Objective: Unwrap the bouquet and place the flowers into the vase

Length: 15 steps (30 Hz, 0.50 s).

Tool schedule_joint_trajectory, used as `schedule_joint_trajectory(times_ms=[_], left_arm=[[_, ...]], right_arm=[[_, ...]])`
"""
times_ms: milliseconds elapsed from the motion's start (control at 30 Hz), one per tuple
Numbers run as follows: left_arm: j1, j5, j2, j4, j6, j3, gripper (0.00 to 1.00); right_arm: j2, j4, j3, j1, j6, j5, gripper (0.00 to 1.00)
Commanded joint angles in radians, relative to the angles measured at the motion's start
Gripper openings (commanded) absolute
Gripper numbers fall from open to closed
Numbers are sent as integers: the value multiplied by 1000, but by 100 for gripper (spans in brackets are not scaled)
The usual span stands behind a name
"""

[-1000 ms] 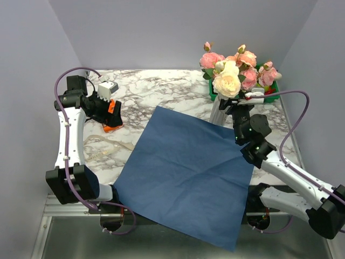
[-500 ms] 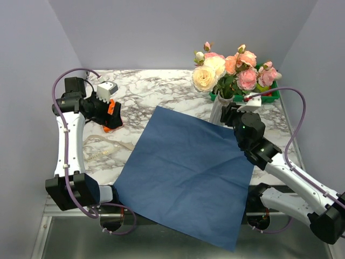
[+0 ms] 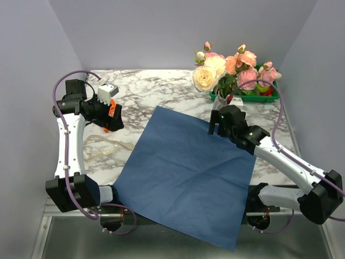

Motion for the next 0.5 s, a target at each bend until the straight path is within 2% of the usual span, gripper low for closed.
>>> schedule_joint_trajectory(times_ms=[0,167,467], left_arm=[[7,27,-30,33,-22,-32,99],[7,15,-20,62,-50,-43,99],[7,-47,-46,194,-130,-139,99]], right_arm=[[-40,-204,7,-2,76,-36,100],[-206,-49,-99,-1,4,-139,100],[-331,-58,-128,-2,-28,-144,100]])
